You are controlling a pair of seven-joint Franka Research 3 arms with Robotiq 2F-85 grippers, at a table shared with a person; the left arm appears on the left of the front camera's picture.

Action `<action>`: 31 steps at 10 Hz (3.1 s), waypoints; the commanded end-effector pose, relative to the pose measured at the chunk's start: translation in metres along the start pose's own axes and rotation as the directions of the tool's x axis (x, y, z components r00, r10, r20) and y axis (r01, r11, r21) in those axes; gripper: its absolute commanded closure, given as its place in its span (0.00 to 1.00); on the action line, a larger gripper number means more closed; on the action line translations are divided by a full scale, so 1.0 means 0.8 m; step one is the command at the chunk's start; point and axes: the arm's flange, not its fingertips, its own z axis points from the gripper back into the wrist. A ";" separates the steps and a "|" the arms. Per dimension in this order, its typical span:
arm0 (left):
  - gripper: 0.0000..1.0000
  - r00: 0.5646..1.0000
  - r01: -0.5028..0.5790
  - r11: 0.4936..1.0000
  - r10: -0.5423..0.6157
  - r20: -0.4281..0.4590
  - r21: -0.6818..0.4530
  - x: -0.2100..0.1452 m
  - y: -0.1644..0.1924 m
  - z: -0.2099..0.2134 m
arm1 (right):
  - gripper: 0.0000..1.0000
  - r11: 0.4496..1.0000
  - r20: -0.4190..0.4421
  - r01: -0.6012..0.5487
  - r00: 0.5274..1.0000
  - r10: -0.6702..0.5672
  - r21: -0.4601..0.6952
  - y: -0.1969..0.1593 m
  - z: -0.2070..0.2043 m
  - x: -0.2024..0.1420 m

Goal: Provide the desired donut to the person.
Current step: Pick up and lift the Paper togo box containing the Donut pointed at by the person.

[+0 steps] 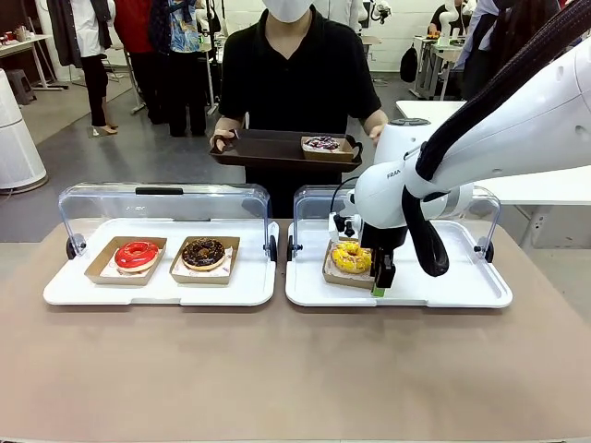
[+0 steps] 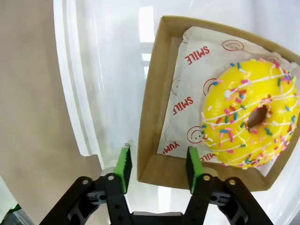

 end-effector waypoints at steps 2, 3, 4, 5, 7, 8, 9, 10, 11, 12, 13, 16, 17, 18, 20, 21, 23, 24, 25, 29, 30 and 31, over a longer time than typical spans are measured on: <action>0.00 1.000 0.018 1.000 -0.018 0.024 -0.009 -0.001 0.000 0.001 | 1.00 1.000 0.018 -0.006 1.000 0.006 0.023 -0.011 -0.006 -0.003; 0.00 1.000 0.018 1.000 -0.018 0.024 -0.009 -0.001 0.000 0.001 | 1.00 1.000 0.014 -0.007 1.000 0.007 0.022 -0.011 -0.006 -0.003; 0.00 1.000 0.018 1.000 -0.018 0.024 -0.009 -0.001 0.000 0.001 | 1.00 1.000 0.014 -0.011 1.000 0.011 0.021 -0.011 -0.006 -0.002; 0.00 1.000 0.018 1.000 -0.018 0.024 -0.009 -0.001 0.000 0.001 | 1.00 1.000 0.014 -0.016 1.000 0.016 0.019 -0.011 -0.005 -0.002; 0.00 1.000 0.018 1.000 -0.018 0.024 -0.009 -0.001 0.000 0.001 | 1.00 0.999 0.009 -0.030 1.000 0.030 0.017 -0.011 -0.004 -0.001; 0.00 1.000 0.018 1.000 -0.018 0.024 -0.009 -0.001 0.000 0.001 | 1.00 0.999 0.006 -0.047 0.999 0.046 0.018 -0.009 -0.001 0.000; 0.00 1.000 0.018 1.000 -0.018 0.024 -0.009 -0.001 0.000 0.001 | 1.00 0.998 0.002 -0.065 0.998 0.065 0.020 -0.003 0.005 0.002; 0.00 1.000 0.018 1.000 -0.018 0.024 -0.009 -0.001 0.000 0.001 | 1.00 0.995 -0.013 -0.092 0.996 0.092 0.024 0.008 0.016 0.007; 0.00 1.000 0.018 1.000 -0.018 0.024 -0.009 -0.001 0.000 0.001 | 1.00 0.992 -0.040 -0.116 0.992 0.118 0.039 0.027 0.033 0.014; 0.00 1.000 0.018 1.000 -0.018 0.024 -0.009 -0.001 0.000 0.001 | 1.00 0.988 -0.064 -0.139 0.988 0.143 0.061 0.055 0.058 0.023; 0.00 1.000 0.018 1.000 -0.018 0.024 -0.009 -0.001 0.000 0.001 | 1.00 0.984 -0.077 -0.162 0.983 0.168 0.081 0.082 0.085 0.030; 0.00 1.000 0.018 1.000 -0.018 0.024 -0.009 -0.001 0.000 0.001 | 1.00 0.978 -0.082 -0.189 0.977 0.196 0.090 0.160 0.160 0.037; 0.00 1.000 0.018 1.000 -0.018 0.024 -0.009 -0.001 0.000 0.001 | 1.00 0.973 -0.082 -0.213 0.972 0.220 0.088 0.190 0.186 0.038; 0.00 1.000 0.018 1.000 -0.018 0.024 -0.009 -0.001 0.000 0.001 | 1.00 0.970 -0.079 -0.228 0.969 0.235 0.089 0.214 0.210 0.040; 0.00 1.000 0.018 1.000 -0.018 0.024 -0.009 -0.001 0.000 0.001 | 1.00 0.968 -0.046 -0.243 0.968 0.246 0.060 0.239 0.267 0.050; 0.00 1.000 0.018 1.000 -0.018 0.024 -0.009 -0.001 0.000 0.001 | 1.00 0.967 -0.023 -0.252 0.967 0.253 0.041 0.245 0.299 0.061; 0.00 1.000 0.018 1.000 -0.018 0.024 -0.009 -0.001 0.000 0.001 | 1.00 0.954 -0.035 -0.298 0.954 0.298 -0.010 0.261 0.353 0.091; 0.00 1.000 0.018 1.000 -0.018 0.024 -0.009 -0.001 0.000 0.001 | 1.00 0.951 -0.046 -0.308 0.951 0.307 -0.025 0.258 0.373 0.108; 0.00 1.000 0.018 1.000 -0.018 0.024 -0.009 -0.001 0.000 0.001 | 1.00 0.954 -0.049 -0.297 0.954 0.295 -0.033 0.252 0.381 0.115; 0.00 1.000 0.018 1.000 -0.018 0.024 -0.009 -0.001 0.000 0.001 | 1.00 0.954 -0.035 -0.295 0.955 0.293 -0.051 0.229 0.402 0.138; 0.00 1.000 0.018 1.000 -0.018 0.024 -0.009 -0.001 0.000 0.001 | 1.00 0.952 -0.008 -0.303 0.953 0.303 -0.050 0.234 0.394 0.129; 0.00 1.000 0.018 1.000 -0.018 0.024 -0.009 -0.001 0.000 0.001 | 1.00 0.952 -0.008 -0.303 0.953 0.303 -0.050 0.234 0.394 0.129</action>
